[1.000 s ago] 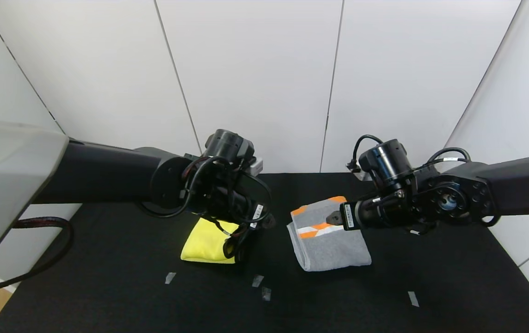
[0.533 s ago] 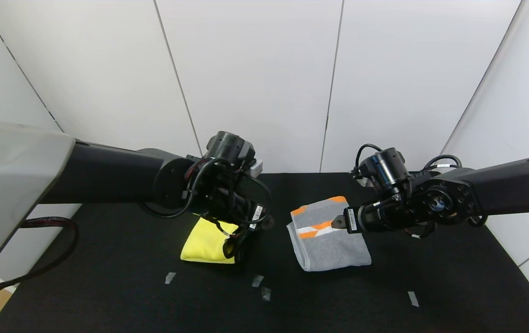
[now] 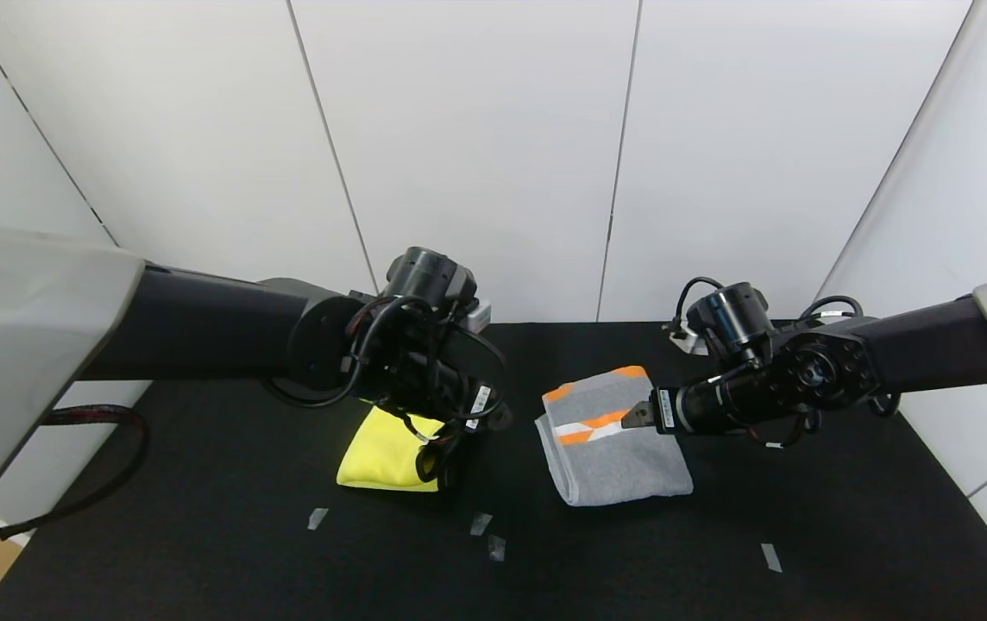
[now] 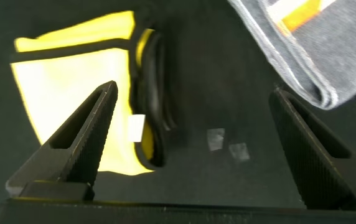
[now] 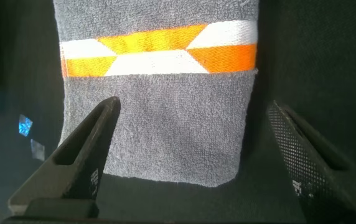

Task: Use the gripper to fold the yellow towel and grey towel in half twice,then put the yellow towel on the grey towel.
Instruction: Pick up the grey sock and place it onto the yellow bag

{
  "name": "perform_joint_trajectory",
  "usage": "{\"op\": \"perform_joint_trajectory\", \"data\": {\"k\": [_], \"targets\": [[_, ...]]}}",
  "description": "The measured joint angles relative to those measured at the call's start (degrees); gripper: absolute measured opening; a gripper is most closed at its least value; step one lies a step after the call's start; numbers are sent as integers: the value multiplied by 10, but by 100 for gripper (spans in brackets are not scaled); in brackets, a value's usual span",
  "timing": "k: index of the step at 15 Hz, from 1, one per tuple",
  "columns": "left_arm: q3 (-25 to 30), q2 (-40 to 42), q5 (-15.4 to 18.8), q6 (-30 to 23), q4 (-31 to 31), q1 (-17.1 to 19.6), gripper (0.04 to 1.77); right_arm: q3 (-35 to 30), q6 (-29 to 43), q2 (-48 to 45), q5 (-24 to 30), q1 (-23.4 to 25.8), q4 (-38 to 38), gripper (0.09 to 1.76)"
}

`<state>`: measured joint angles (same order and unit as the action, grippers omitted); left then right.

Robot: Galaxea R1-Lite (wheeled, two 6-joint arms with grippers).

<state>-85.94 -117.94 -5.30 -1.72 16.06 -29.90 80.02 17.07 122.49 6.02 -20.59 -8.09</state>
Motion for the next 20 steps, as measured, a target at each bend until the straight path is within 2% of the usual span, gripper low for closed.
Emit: {"op": "perform_joint_trajectory", "data": {"k": [2,5,10,13,17,20], "targets": [[0,-2,21,-10,-2,-5,172,0,-1,1,6,5,0,170],[-10,-5,80,-85,3,-20,172,-4,-4,-10,7,9,0,170],[-45,-45,101,-145,28,-39,172,-23,-67,-53,18,28,-23,170],[-107,-80,127,-179,99,-43,172,-28,-83,-75,31,49,-42,170],[-231,-154,130,-247,193,-49,172,-34,-87,-94,32,70,-42,170],[-273,-201,132,-272,202,-60,172,-41,-86,-101,32,78,-41,170]]}}
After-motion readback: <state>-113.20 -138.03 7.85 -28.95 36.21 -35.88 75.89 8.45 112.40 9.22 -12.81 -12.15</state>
